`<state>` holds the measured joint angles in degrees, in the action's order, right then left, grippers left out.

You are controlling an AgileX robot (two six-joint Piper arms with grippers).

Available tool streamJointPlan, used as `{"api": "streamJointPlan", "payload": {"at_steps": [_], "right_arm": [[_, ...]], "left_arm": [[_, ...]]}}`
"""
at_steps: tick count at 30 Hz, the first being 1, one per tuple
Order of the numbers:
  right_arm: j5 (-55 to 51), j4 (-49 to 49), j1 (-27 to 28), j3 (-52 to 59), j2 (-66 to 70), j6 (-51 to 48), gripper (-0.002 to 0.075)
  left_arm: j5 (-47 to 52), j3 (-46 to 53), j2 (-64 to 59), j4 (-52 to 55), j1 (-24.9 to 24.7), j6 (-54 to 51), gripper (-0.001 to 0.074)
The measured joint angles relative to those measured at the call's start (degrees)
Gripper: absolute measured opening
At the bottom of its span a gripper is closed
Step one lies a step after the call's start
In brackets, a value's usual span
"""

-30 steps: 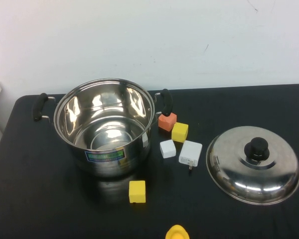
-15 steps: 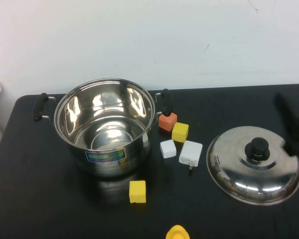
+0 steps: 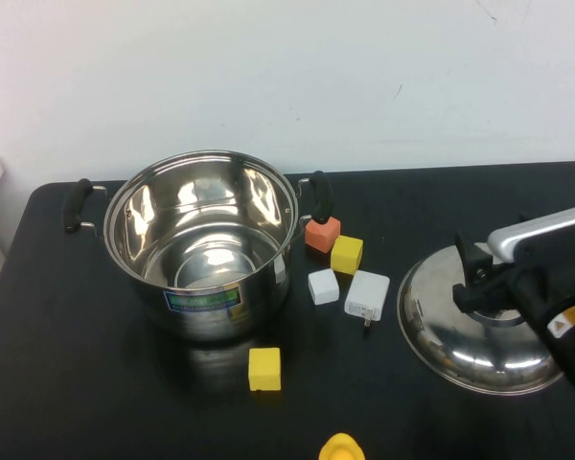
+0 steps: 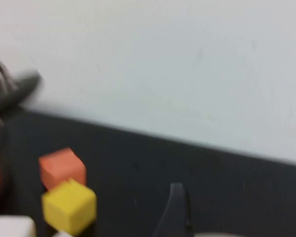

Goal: Cover the pot
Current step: Pick up the pot lid

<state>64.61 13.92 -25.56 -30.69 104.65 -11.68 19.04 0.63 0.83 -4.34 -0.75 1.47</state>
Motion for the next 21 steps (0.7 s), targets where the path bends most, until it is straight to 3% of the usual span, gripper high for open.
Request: {"api": "streamJointPlan", "payload": {"at_steps": [21], "right_arm": [[2.0, 4.6, 3.3, -8.0, 19.7, 1.7, 0.058]], "left_arm": [[0.0, 0.0, 0.0, 0.0, 0.0, 0.0, -0.0001]]}}
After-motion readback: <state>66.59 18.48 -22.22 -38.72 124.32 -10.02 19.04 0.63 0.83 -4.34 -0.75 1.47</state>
